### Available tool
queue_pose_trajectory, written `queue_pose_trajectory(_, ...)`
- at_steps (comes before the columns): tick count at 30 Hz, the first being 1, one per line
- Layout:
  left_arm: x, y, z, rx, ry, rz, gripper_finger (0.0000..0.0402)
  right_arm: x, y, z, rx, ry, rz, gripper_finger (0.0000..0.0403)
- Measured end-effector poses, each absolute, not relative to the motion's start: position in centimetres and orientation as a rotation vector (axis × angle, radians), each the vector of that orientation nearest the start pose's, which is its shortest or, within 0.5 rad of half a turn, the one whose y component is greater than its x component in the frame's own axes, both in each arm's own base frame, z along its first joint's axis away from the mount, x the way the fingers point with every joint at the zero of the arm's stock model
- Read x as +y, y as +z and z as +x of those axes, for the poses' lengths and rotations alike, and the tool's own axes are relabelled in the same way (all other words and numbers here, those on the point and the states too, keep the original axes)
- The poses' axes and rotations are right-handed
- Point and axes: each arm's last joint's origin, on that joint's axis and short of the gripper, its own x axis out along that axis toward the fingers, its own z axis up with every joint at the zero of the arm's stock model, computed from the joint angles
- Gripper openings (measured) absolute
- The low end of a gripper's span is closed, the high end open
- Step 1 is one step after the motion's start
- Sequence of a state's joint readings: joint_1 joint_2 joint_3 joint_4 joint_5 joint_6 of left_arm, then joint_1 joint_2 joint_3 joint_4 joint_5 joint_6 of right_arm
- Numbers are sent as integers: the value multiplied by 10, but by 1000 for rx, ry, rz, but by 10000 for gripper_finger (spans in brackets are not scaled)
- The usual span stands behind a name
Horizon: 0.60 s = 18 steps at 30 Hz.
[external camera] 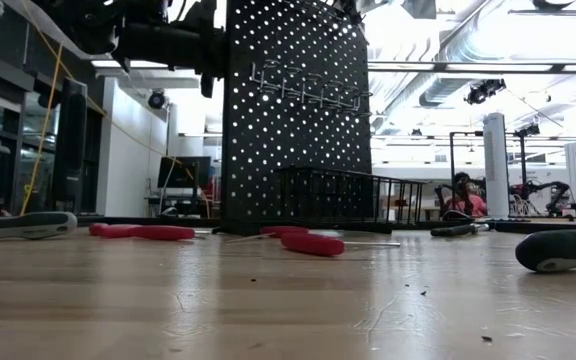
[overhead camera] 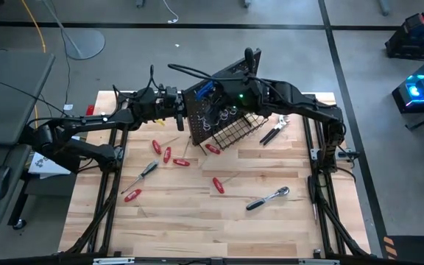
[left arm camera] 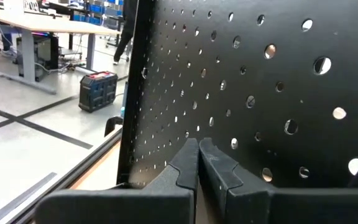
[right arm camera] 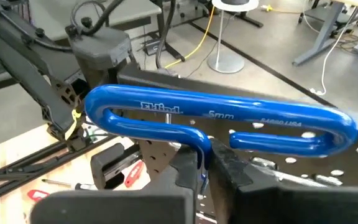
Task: Hang tools onto peg board
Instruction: Hang the blue pick tool on the peg board
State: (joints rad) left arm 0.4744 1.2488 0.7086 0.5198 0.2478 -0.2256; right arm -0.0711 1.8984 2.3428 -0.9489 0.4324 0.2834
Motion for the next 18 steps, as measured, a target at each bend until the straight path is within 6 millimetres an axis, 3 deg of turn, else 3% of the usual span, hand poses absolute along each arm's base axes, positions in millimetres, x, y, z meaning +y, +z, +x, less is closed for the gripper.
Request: queue_pose_trajectory(18,119,277,246,-6,239,-231,0,-40,465,381,452,-585,139,128)
